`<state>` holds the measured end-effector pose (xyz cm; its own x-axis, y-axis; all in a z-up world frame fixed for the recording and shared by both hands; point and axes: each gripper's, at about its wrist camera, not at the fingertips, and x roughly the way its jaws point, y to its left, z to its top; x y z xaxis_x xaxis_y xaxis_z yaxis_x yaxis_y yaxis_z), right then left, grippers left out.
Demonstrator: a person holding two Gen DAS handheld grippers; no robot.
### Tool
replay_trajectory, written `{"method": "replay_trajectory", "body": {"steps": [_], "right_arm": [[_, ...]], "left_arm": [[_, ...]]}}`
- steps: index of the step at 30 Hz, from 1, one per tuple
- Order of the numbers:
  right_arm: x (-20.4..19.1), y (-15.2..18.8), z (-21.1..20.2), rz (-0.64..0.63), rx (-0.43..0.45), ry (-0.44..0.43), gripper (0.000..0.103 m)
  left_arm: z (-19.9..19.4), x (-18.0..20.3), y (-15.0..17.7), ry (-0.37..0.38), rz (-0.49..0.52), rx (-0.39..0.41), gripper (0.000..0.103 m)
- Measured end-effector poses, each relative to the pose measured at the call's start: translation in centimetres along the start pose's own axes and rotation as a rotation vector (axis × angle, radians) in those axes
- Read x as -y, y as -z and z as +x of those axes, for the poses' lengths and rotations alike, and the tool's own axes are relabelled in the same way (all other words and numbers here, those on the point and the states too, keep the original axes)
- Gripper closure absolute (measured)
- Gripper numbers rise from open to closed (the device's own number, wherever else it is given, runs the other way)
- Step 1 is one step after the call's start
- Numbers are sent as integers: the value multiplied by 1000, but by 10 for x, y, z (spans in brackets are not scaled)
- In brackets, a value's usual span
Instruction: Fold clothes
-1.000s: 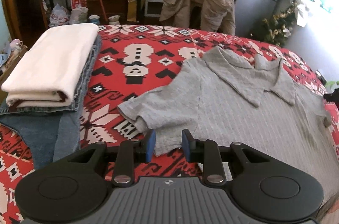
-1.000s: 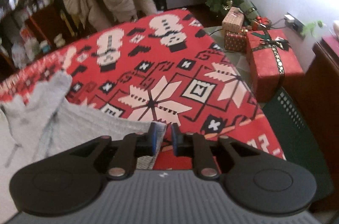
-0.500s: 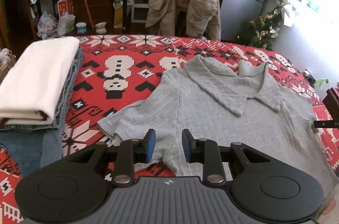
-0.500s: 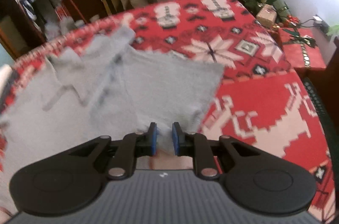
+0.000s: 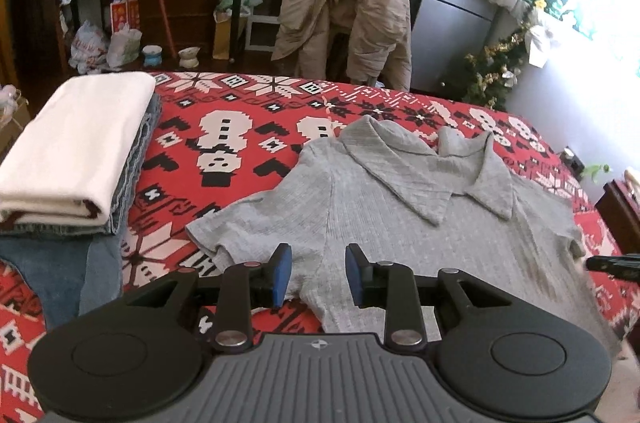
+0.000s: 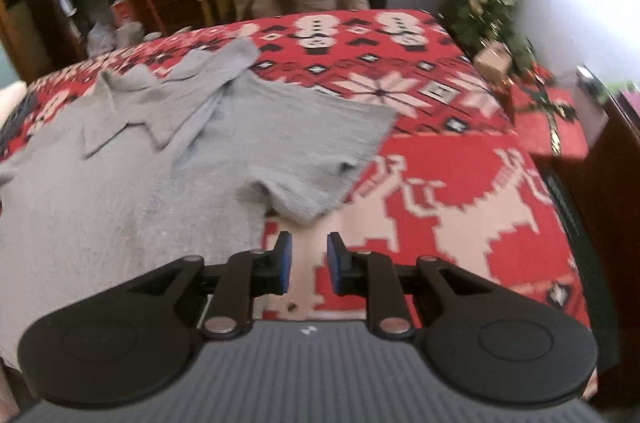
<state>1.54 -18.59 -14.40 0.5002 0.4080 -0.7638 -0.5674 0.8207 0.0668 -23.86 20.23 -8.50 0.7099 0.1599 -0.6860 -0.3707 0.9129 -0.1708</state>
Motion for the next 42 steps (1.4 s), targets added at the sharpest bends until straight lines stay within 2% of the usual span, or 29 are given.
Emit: {"method": "replay_trajectory", "body": {"steps": [4,10,17,19,20,23,24,25,27,31,38,42], "right_arm": [[-8,-3,17,-47,18,34,79],[-4,-8,-1,3,146,-66,79],[-5,1,9,-36,99,-104,79],[-4,6,7,-27,98,-108,76],[-4,7,8,-29,96,-101,75],[-1,10,14,-40,86,-77,74],[0,10,16,-33,81,-79,79],[2,10,16,-15,81,-85,99],[8,9,8,29,104,-89,100],[26,8,-6,123,138,-104,100],[37,17,1,137,63,-78,99],[35,22,-4,170,75,-90,92]], "left_arm": [[-7,-7,5,-28,4,1,70],[-6,-19,5,-42,-31,-26,70],[-5,-8,-1,-16,0,-21,70],[-6,-5,1,-2,12,-15,66],[-5,-3,3,-5,20,-15,63],[1,1,7,-22,24,-27,63],[1,1,8,-20,19,-26,63],[1,1,9,-21,17,-23,63],[1,1,12,-24,16,-18,63],[4,-2,15,-38,11,-16,63],[12,-12,24,-132,88,-26,63],[18,-21,27,-155,97,-22,66]]}}
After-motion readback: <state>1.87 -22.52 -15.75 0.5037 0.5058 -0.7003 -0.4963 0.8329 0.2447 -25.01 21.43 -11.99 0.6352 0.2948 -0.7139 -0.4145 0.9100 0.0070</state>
